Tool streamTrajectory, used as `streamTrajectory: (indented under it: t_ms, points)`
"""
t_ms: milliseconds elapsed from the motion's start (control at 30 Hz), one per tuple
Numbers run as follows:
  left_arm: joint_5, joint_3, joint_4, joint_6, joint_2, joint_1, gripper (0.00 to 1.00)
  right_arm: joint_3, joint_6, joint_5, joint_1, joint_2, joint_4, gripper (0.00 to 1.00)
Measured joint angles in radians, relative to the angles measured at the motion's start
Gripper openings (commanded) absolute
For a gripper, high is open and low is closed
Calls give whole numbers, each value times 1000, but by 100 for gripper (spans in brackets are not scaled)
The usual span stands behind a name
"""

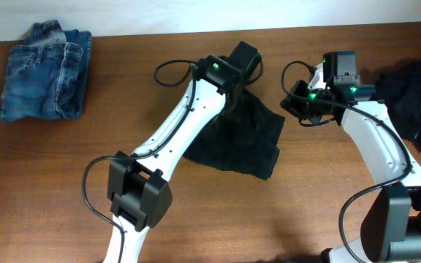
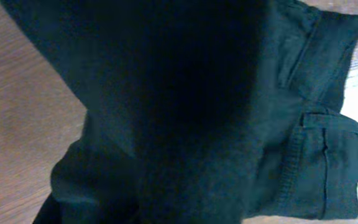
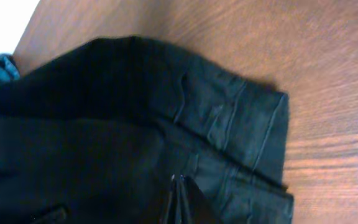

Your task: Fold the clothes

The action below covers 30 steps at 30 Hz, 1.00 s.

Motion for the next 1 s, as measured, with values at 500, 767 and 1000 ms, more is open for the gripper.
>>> streamTrajectory:
  t_ms: [500,767,1000]
  points:
    - [33,0,8,0,0,-122,25,0,10,-9,-94,0,34,17]
    - [86,0,53,-8,0,-230,1,0,-35,-18,-97,0,18,18]
    - [98,0,6,-8,3,-285,1,0,-58,-44,-218,0,19,22]
